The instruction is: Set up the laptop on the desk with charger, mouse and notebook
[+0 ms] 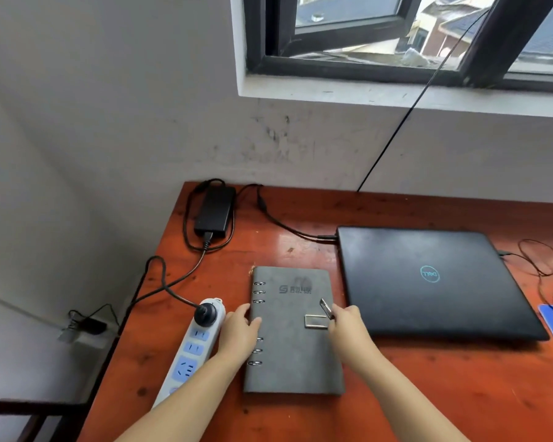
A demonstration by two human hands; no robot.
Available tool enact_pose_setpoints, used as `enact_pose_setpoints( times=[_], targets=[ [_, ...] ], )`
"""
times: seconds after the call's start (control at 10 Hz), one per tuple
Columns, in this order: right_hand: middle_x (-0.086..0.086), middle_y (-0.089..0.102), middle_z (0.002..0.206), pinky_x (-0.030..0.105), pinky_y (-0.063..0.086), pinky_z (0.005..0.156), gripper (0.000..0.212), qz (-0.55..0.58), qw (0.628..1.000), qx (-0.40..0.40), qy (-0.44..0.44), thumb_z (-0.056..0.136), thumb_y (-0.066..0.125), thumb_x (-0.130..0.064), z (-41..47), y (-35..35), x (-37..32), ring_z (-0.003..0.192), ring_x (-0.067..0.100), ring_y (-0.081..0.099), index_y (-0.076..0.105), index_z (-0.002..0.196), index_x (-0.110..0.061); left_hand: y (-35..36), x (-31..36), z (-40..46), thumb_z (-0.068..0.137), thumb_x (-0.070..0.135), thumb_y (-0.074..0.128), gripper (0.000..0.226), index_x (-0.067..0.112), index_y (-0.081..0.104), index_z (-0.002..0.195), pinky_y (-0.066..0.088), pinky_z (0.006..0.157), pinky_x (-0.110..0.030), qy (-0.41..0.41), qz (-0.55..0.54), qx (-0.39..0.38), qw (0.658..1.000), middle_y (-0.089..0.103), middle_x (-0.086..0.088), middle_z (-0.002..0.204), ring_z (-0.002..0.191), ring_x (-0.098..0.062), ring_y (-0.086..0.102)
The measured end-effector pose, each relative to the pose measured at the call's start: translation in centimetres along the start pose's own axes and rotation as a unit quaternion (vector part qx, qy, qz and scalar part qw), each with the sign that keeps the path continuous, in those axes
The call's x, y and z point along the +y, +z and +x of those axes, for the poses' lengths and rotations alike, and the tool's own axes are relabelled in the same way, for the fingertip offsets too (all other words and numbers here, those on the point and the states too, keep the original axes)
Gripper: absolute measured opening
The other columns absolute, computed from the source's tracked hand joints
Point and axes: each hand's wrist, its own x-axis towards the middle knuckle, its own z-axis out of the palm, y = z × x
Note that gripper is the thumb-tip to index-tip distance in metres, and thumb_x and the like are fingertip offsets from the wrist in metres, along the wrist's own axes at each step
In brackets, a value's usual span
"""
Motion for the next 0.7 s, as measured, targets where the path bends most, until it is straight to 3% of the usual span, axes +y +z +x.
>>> enact_pose_setpoints(
  times=[0.1, 0.2, 0.3, 0.5, 0.7],
  targets=[
    [0.009, 0.041, 0.083, 0.024, 0.025, 0.065, 0.031, -0.034, 0.998, -0.014, -0.045, 0.087, 0.036, 0.003, -0.1, 1.9, -3.3, 0.073, 0.026, 0.04, 0.036, 0.065, -0.018, 0.1, -0.8, -1.1, 0.092, 0.024, 0.054, 0.049, 0.013, 0.043, 0.138, 0.043, 0.089, -0.03, 0.017, 0.023, -0.001, 1.0, 0.055, -0.015, 0.114, 0.101, -0.027, 0.056],
    [0.018, 0.051, 0.104, 0.03, 0.037, 0.074, 0.02, -0.003, 0.998, 0.013, -0.054, 0.09, 0.039, -0.002, 0.4, 4.6, -5.5, 0.083, 0.03, 0.047, 0.057, 0.088, -0.01, 0.2, -2.1, -2.7, 0.093, 0.027, 0.054, 0.049, 0.015, 0.042, 0.139, 0.04, 0.084, -0.023, 0.04, 0.027, 0.001, 0.999, 0.052, -0.01, 0.11, 0.092, -0.019, 0.054],
    [0.015, 0.056, 0.11, 0.037, 0.044, 0.084, 0.028, -0.024, 0.997, 0.053, -0.041, 0.093, 0.045, -0.018, 0.6, 6.4, -5.7, 0.105, 0.034, 0.053, 0.059, 0.117, -0.015, 0.2, -3.0, -3.5, 0.092, 0.028, 0.055, 0.048, 0.017, 0.044, 0.138, 0.042, 0.08, -0.022, 0.055, 0.012, -0.003, 0.998, 0.047, -0.003, 0.097, 0.084, -0.016, 0.052],
    [0.013, 0.057, 0.097, 0.035, 0.048, 0.072, 0.026, -0.045, 0.992, 0.09, -0.079, 0.092, 0.049, -0.026, 0.6, 6.8, -4.3, 0.095, 0.032, 0.057, 0.067, 0.11, -0.02, -0.1, -3.1, -3.0, 0.091, 0.028, 0.056, 0.05, 0.018, 0.043, 0.138, 0.04, 0.078, -0.023, 0.043, 0.009, -0.023, 0.999, 0.044, -0.002, 0.095, 0.086, -0.019, 0.052],
    [0.013, 0.057, 0.094, 0.035, 0.048, 0.074, 0.024, -0.017, 0.992, 0.085, -0.095, 0.092, 0.051, -0.024, 1.2, 6.8, -3.7, 0.09, 0.033, 0.059, 0.068, 0.107, -0.016, -0.1, -3.2, -2.6, 0.089, 0.029, 0.059, 0.051, 0.018, 0.046, 0.137, 0.039, 0.075, -0.022, 0.037, -0.012, -0.027, 0.999, 0.047, -0.002, 0.094, 0.08, -0.013, 0.048]
  ],
)
